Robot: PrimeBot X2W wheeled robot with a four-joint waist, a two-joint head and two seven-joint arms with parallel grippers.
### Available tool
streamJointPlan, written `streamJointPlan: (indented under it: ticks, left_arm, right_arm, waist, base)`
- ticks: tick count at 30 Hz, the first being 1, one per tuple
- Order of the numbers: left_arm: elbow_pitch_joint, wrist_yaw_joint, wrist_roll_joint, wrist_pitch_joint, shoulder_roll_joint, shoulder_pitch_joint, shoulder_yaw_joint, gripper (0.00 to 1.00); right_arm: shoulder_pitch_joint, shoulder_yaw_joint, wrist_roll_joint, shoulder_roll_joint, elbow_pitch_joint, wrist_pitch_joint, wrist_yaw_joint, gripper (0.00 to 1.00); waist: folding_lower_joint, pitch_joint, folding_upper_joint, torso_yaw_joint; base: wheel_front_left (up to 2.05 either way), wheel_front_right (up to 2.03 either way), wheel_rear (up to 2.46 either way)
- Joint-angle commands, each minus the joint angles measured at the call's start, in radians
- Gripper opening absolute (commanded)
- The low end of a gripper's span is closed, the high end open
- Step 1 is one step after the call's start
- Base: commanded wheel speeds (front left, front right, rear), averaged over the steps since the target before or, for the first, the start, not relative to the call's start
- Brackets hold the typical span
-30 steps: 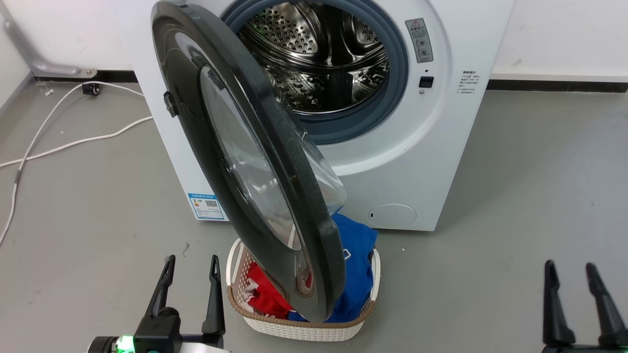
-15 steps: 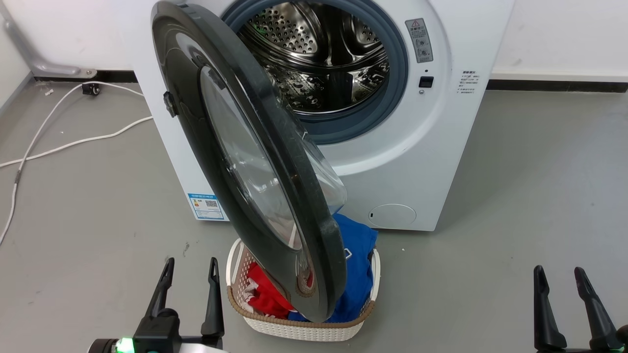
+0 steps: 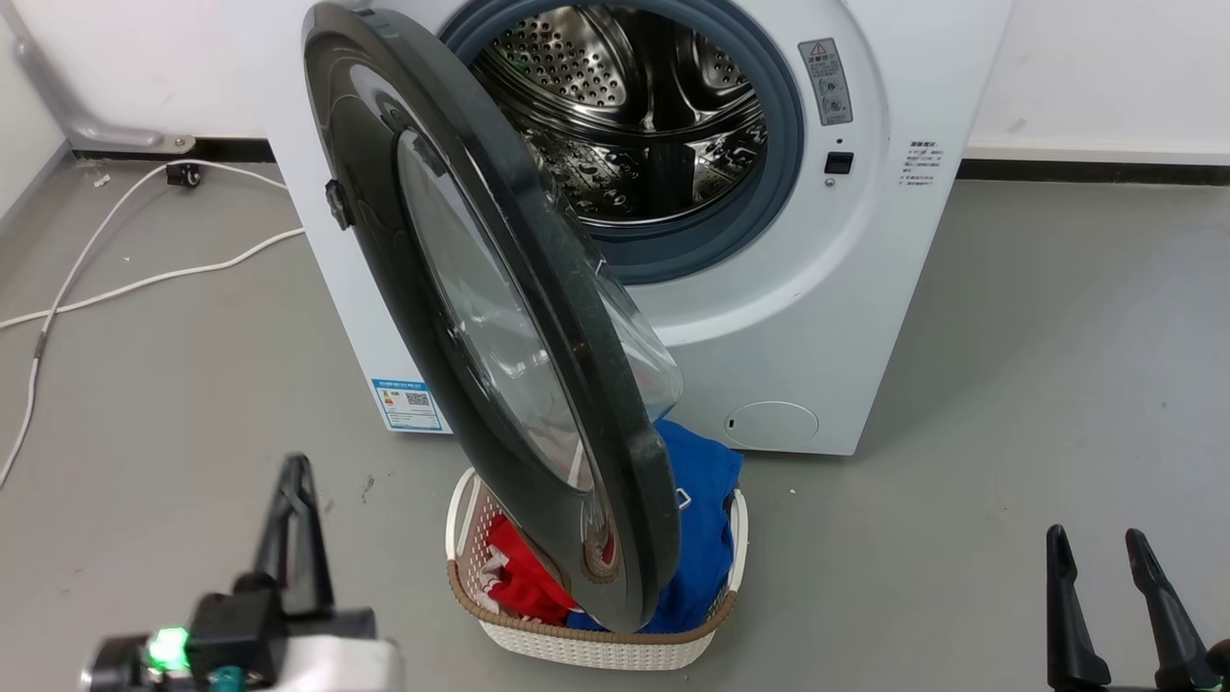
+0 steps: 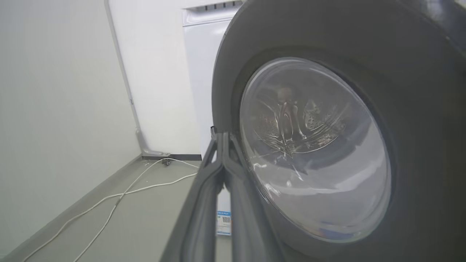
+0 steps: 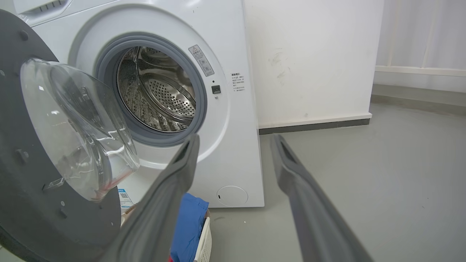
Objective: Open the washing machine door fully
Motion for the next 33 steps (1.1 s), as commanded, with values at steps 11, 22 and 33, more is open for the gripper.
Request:
streamJointPlan:
  ticks: [11, 22, 33]
  left_arm:
    - [-0.240, 0.000, 0.055, -0.003, 0.070, -0.121, -0.012, 0.00]
    - [-0.390, -0.053, 0.095, -0.002, 0.096, -0.220, -0.206, 0.00]
    - [-0.391, -0.141, 0.106, -0.002, 0.082, -0.260, -0.479, 0.00]
  right_arm:
    - [0.000, -0.002, 0.015, 0.002, 0.018, -0.002, 0.000, 1.00]
    - [-0.004, 0.002, 0.018, 0.002, 0.031, -0.002, 0.000, 1.00]
    - [-0.002, 0.007, 0.022, 0.002, 0.041, -0.002, 0.000, 1.00]
  waist:
    - [0.0000, -0.005, 0.0000, 0.004]
    - [0.0000, -0.010, 0.0000, -0.005]
    - [0.0000, -0.004, 0.0000, -0.017]
  base:
    - [0.00, 0.00, 0.00]
    - [0.00, 0.00, 0.00]
    - [0.00, 0.00, 0.00]
